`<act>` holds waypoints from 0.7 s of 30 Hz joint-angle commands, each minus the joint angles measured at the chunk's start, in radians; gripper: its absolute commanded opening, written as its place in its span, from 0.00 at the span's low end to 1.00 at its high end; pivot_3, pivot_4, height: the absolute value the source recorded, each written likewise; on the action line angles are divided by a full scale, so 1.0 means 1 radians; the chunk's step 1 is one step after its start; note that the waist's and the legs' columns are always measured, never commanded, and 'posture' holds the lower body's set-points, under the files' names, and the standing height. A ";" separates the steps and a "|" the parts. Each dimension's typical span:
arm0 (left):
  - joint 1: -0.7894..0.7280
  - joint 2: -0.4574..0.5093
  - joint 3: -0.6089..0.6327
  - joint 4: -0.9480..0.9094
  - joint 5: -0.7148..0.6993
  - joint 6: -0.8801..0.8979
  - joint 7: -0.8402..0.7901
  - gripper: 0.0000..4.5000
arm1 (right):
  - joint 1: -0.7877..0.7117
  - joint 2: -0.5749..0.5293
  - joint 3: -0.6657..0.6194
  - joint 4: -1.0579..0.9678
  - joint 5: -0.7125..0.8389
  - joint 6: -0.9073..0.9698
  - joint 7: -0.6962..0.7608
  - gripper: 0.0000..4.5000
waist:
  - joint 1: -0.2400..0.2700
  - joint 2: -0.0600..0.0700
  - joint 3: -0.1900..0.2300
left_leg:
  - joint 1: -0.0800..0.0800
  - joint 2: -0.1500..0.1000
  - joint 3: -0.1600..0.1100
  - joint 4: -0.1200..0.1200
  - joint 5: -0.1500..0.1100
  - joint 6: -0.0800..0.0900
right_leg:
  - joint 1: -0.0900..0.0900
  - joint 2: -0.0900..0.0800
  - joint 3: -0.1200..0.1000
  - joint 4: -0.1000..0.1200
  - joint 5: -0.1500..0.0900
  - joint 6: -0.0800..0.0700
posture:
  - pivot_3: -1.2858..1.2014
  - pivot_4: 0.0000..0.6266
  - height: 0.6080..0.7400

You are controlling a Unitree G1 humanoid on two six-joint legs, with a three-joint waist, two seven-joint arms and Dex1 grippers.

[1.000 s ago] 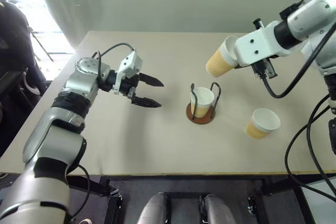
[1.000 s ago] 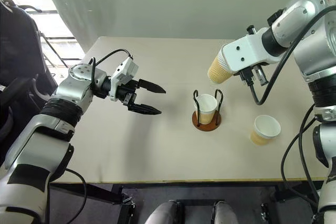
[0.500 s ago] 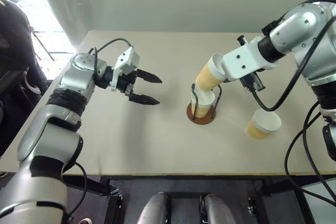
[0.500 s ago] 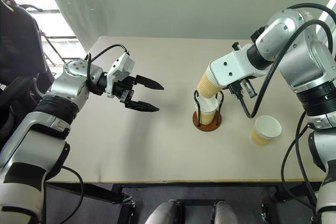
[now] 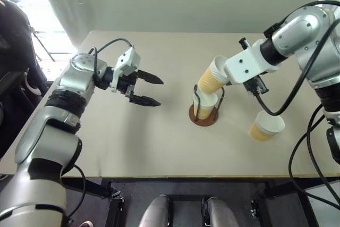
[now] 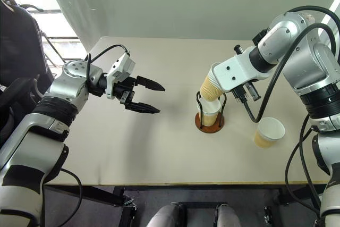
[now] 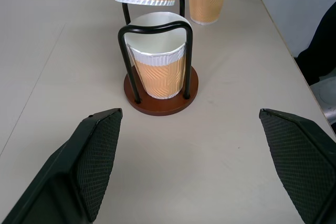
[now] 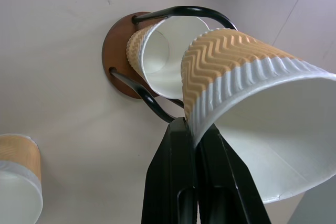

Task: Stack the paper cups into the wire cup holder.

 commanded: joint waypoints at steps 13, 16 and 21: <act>-0.006 0.034 0.010 -0.076 -0.019 0.029 -0.032 1.00 | 0.016 0.027 -0.004 -0.025 -0.042 -0.053 0.004 0.00 | 0.000 0.000 0.000 | 0.000 0.000 0.000 0.000 0.000 0.000 | 0.000 0.000 0.000 0.000 0.000 0.000 | 0.52 0.24 1.00; -0.004 0.038 0.010 -0.085 -0.021 0.035 -0.032 1.00 | 0.021 0.027 -0.001 -0.033 -0.041 -0.055 0.004 0.00 | -0.001 0.000 0.000 | 0.000 0.000 0.000 0.000 0.000 0.000 | 0.000 0.000 0.000 0.000 0.000 0.000 | 0.52 0.24 1.00; -0.009 0.035 0.012 -0.081 -0.019 0.041 -0.032 1.00 | 0.027 0.024 0.007 -0.037 -0.042 -0.066 0.004 0.00 | -0.001 0.000 0.000 | 0.000 0.000 0.000 0.000 0.000 0.000 | 0.000 0.000 0.000 0.000 0.000 0.000 | 0.52 0.24 1.00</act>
